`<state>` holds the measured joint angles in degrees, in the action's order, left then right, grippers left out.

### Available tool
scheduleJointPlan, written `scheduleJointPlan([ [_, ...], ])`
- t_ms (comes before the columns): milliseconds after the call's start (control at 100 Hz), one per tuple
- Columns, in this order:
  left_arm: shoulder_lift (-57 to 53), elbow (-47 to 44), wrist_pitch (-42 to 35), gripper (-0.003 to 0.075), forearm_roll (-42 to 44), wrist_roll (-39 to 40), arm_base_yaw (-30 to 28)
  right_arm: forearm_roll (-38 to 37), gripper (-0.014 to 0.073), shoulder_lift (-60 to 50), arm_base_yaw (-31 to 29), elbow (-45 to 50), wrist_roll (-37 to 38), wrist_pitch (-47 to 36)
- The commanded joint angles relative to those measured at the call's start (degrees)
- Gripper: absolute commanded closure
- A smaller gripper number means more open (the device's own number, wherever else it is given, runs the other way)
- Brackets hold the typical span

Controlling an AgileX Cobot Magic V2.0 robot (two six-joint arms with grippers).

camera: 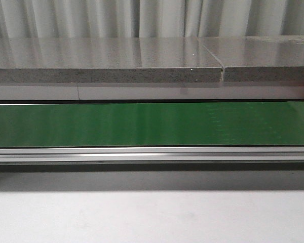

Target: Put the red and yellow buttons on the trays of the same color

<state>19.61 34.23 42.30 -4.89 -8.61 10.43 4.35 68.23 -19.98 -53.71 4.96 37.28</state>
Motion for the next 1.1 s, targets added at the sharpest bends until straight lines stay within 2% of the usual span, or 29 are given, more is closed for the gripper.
scheduleJointPlan([
  [0,0.4,1.4,-4.1,0.0741,-0.5,0.6,0.5,-0.3,0.0591,-2.7,4.5,-1.3,-1.4,-2.1],
  [70,0.4,1.4,-4.1,0.0741,-0.5,0.6,0.5,-0.4,0.0666,-3.7,8.2,-1.3,-1.4,-2.0],
  [330,0.4,1.4,-4.1,0.0741,-0.5,0.6,0.5,-0.4,0.0660,-7.2,18.2,-1.1,-1.4,-4.3],
  [470,0.4,1.4,-4.1,0.0741,-0.5,0.6,0.5,-0.8,0.0660,-9.6,21.4,-1.0,-1.4,-4.4],
  [820,0.4,1.4,-4.1,0.0741,-0.5,0.6,0.5,-0.9,0.0660,-20.4,22.0,8.2,-1.6,-10.5],
  [1090,0.4,1.4,-4.1,0.0741,-0.5,0.6,0.5,-5.1,0.0660,-31.2,22.0,16.8,-1.8,-15.0],
])
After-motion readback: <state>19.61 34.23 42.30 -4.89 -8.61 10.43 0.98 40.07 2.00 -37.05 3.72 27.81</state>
